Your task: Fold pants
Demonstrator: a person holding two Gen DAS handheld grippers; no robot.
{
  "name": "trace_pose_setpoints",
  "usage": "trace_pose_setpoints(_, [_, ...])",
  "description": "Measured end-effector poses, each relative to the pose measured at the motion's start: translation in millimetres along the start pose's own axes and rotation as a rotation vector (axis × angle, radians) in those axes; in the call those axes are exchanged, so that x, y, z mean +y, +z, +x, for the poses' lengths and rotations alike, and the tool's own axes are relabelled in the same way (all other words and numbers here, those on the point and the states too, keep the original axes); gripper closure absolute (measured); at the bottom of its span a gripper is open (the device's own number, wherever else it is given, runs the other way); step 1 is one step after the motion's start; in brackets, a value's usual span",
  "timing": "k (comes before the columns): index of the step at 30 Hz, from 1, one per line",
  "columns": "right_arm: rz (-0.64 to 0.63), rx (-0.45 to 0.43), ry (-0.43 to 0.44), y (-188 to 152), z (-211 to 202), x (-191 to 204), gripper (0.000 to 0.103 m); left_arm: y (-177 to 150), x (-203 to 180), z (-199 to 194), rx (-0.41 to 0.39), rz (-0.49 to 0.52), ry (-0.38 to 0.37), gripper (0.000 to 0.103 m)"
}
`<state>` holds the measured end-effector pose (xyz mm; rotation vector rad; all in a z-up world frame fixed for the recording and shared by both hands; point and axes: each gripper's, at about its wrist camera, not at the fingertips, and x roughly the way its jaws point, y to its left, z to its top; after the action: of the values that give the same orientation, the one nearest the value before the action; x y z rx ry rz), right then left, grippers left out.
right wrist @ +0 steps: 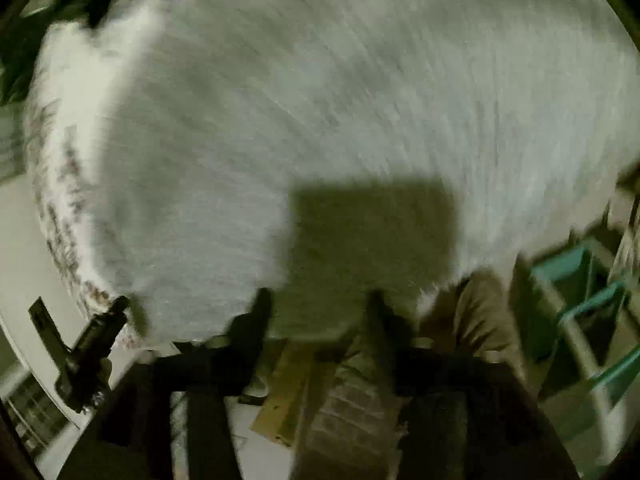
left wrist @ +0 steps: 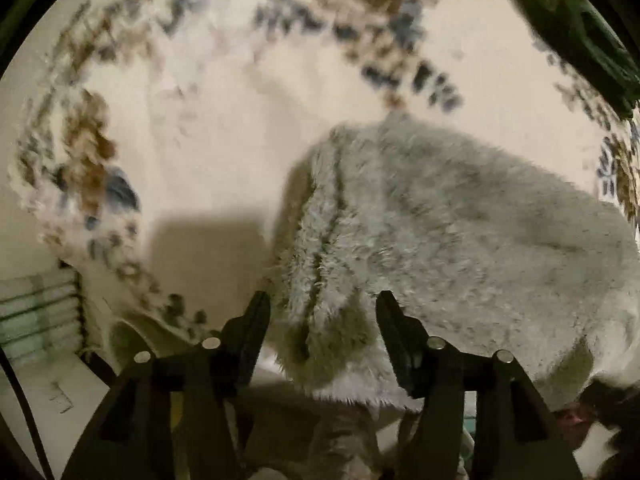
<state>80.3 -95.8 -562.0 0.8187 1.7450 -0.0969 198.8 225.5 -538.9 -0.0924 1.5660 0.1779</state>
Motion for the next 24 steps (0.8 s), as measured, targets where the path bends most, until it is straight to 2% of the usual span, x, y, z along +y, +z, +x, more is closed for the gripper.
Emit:
trace_pose_setpoints(1, [-0.048, -0.027, -0.002, 10.9, -20.3, 14.5, 0.034, 0.4, -7.5, -11.6, -0.021, 0.007, 0.004, 0.03])
trace_pose_setpoints(2, [-0.083, -0.039, -0.015, 20.0, -32.3, 23.5, 0.031, 2.3, -15.5, -20.1, -0.041, 0.016, 0.0, 0.023])
trace_pose_setpoints(4, [-0.168, -0.057, -0.033, 57.4, -48.5, 48.1, 0.03, 10.1, -32.9, -29.2, -0.086, 0.035, -0.022, 0.021])
trace_pose_setpoints(7, [-0.301, -0.037, -0.124, 148.0, -48.4, 102.2, 0.03, 32.4, -60.6, -15.1, -0.075, 0.058, -0.034, 0.021])
trace_pose_setpoints(10, [-0.461, 0.151, -0.224, 218.2, -5.8, 159.6, 0.03, 49.7, -82.4, 3.6, -0.05, 0.073, -0.047, 0.021])
trace_pose_setpoints(13, [-0.541, 0.395, -0.333, 228.3, 38.0, 170.3, 0.032, 57.3, -93.7, 13.9, -0.042, 0.095, -0.041, 0.021])
trace_pose_setpoints(14, [-0.579, 0.449, -0.388, 224.5, 46.6, 168.4, 0.036, 57.6, -96.1, 17.6, -0.035, 0.099, -0.033, 0.021])
trace_pose_setpoints(15, [-0.621, 0.456, -0.436, 222.4, 47.5, 167.9, 0.069, 58.2, -95.7, 20.5, -0.03, 0.098, -0.034, 0.021])
trace_pose_setpoints(16, [-0.637, 0.428, -0.465, 221.7, 42.8, 166.8, 0.09, 58.2, -93.3, 24.3, -0.022, 0.091, -0.038, 0.021])
trace_pose_setpoints(18, [-0.592, 0.268, -0.405, 232.1, 10.9, 164.5, 0.09, 56.2, -88.0, 31.5, -0.004, 0.073, -0.038, 0.021])
trace_pose_setpoints(22, [-0.432, 0.003, -0.201, 259.0, -56.7, 137.4, 0.091, 49.7, -77.2, 45.8, 0.034, 0.05, -0.051, 0.021])
trace_pose_setpoints(24, [-0.447, -0.021, -0.152, 266.0, -60.6, 132.1, 0.091, 49.9, -76.0, 46.7, 0.031, 0.056, -0.041, 0.021])
